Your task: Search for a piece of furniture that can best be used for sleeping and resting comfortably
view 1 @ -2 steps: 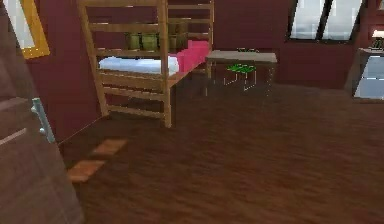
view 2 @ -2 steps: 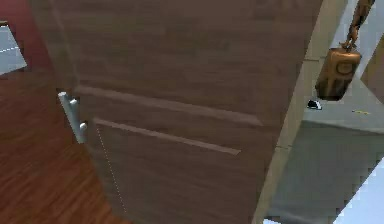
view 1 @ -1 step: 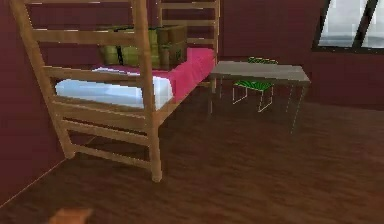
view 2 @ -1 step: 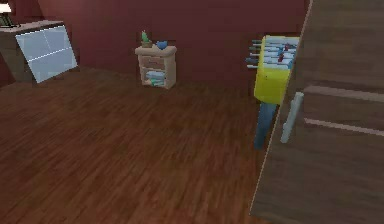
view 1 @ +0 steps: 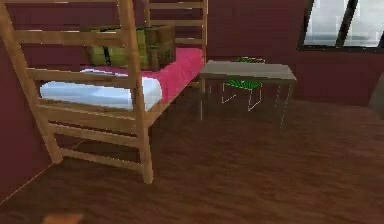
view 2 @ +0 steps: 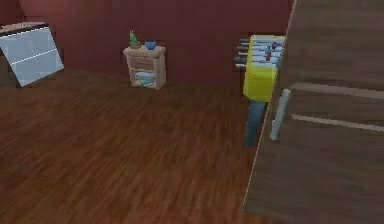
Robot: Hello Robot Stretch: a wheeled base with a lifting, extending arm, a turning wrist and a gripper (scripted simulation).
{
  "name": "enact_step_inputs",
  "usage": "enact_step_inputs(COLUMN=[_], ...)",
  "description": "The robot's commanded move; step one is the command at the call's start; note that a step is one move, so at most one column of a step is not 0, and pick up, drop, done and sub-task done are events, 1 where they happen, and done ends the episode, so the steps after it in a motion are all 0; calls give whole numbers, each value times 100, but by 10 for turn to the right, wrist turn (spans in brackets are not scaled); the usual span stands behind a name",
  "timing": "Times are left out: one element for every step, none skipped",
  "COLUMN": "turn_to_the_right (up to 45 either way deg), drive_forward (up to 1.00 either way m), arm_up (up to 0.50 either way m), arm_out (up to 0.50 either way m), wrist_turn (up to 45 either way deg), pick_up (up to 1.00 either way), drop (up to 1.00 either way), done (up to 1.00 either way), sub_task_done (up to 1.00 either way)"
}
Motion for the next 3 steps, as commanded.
enact_step_inputs(turn_to_the_right=[0,-150,0], drive_forward=[60,0,0], arm_up=[0,0,0], arm_out=[0,0,0], wrist_turn=[0,0,0], pick_up=[0,0,0], drop=[0,0,0], done=[0,0,100], sub_task_done=[0,0,0])
